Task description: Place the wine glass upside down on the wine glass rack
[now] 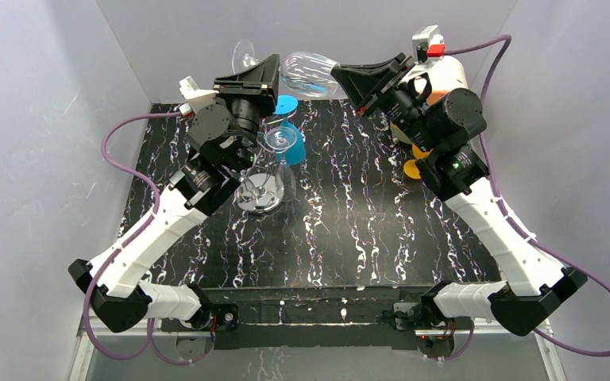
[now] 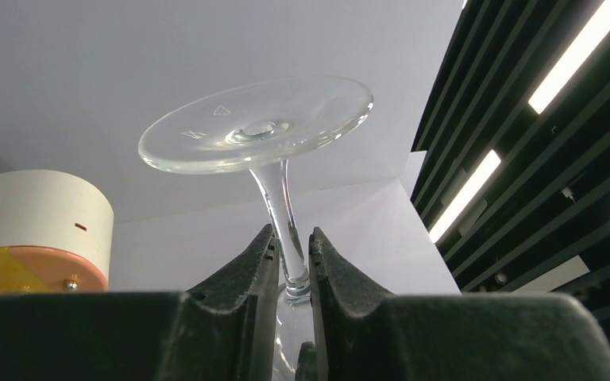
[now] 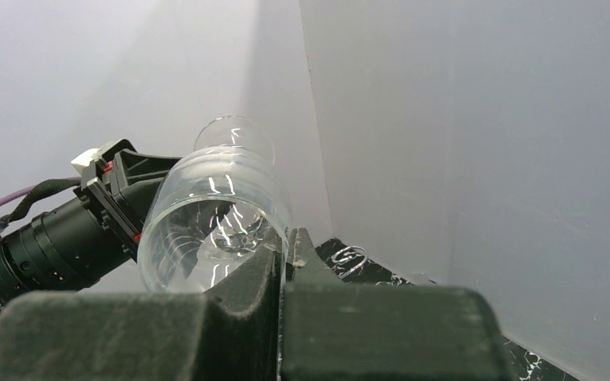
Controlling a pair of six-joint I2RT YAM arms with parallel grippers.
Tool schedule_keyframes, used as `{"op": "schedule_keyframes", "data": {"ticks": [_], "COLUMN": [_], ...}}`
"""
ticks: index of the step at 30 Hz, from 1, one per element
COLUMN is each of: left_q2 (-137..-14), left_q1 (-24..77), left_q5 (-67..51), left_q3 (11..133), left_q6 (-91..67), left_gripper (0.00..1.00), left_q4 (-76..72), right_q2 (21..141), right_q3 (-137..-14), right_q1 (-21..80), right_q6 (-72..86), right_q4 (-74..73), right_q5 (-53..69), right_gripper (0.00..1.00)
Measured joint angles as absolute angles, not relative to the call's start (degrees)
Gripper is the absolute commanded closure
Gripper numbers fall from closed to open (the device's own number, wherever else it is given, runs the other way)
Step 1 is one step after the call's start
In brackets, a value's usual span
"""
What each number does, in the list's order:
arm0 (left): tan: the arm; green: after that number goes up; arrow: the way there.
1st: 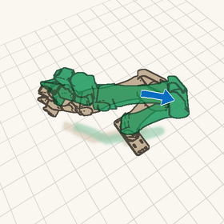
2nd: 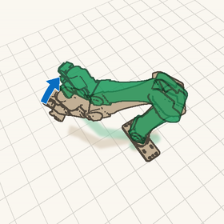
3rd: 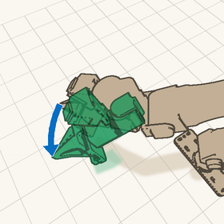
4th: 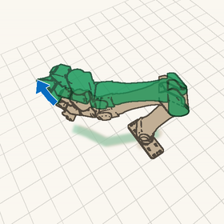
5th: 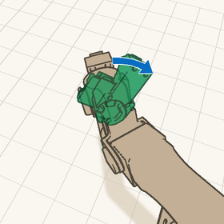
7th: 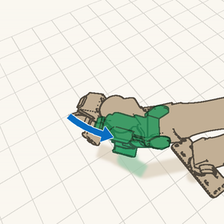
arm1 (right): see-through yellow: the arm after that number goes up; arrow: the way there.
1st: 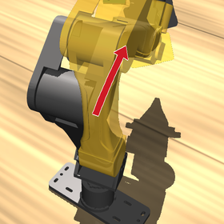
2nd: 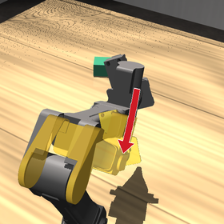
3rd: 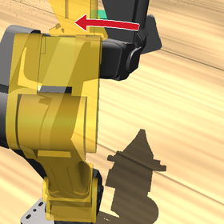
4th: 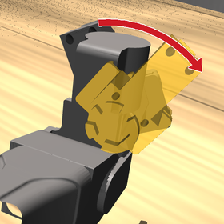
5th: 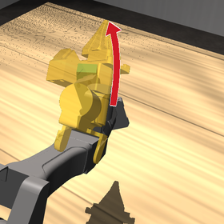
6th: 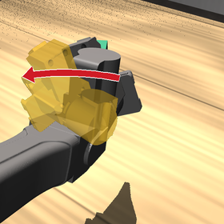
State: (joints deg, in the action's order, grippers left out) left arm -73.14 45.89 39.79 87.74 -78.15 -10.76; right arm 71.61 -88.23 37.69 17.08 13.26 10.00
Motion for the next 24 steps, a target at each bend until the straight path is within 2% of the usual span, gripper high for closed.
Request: {"op": "schedule_keyframes", "data": {"ticks": [1,2,5,7,11,14,19,24], "left_q2": [-73.1,-73.1,-73.1,-73.2,-73.2,-73.2,-73.3,-74.1], "left_q1": [45.9,45.9,45.9,45.9,45.9,45.9,45.9,45.9], "left_q5": [39.8,39.8,39.9,39.9,39.6,39.6,39.6,37.5], "left_q3": [87.7,87.7,87.7,87.7,87.7,87.7,87.7,88.7], "left_q6": [-78.2,-78.1,-77.8,-77.2,-73.8,-69.4,-59.2,-44.4], "left_gripper": [0.92,1.0,1.0,1.0,1.0,1.0,1.0,1.0], "left_q4": [-10.8,-10.8,-10.8,-11.1,-13.2,-15.1,-19.0,-21.7], "right_q2": [71.6,71.5,71.2,71.2,71.1,70.7,68.2,65.0], "right_q3": [-88.2,-88.0,-87.2,-87.2,-87.2,-87.0,-84.3,-81.1], "right_q1": [37.7,37.7,37.7,37.7,37.7,38.0,38.0,38.0], "right_q6": [17.2,17.2,17.5,17.6,18.3,19.1,19.8,20.1], "right_q4": [13.3,13.4,13.6,13.5,12.9,12.0,11.3,9.9], "right_q5": [10.0,10.1,10.3,10.4,10.3,9.3,6.6,3.3], "right_gripper": [0.99,0.99,0.98,0.89,0.61,0.48,0.36,0.3]}}
